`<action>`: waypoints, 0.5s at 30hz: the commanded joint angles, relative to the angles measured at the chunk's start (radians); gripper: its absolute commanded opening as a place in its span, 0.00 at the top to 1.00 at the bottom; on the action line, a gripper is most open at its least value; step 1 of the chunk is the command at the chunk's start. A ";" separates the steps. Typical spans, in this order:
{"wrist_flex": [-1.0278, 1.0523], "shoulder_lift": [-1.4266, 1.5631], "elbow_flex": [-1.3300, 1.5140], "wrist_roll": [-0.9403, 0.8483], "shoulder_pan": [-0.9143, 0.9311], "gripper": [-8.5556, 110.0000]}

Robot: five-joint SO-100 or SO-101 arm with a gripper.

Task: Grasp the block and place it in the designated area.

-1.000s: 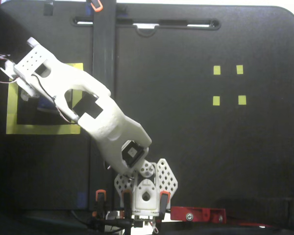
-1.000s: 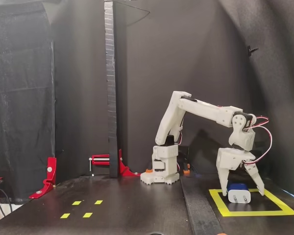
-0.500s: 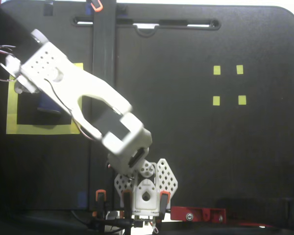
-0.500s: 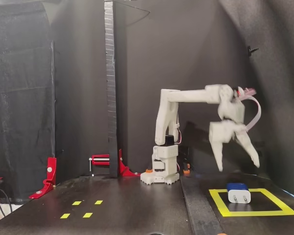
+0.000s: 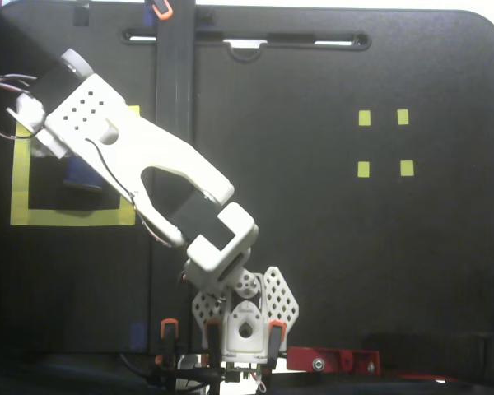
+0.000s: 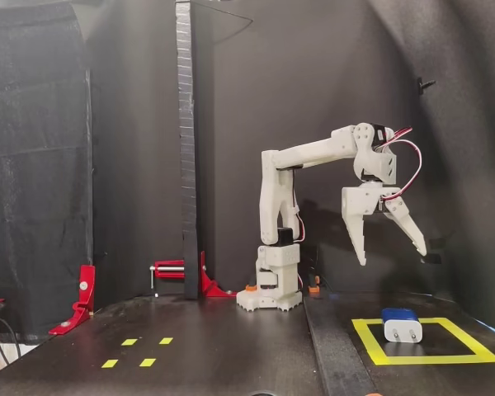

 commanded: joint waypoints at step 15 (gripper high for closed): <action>-0.029 0.040 -0.031 -0.006 0.012 0.93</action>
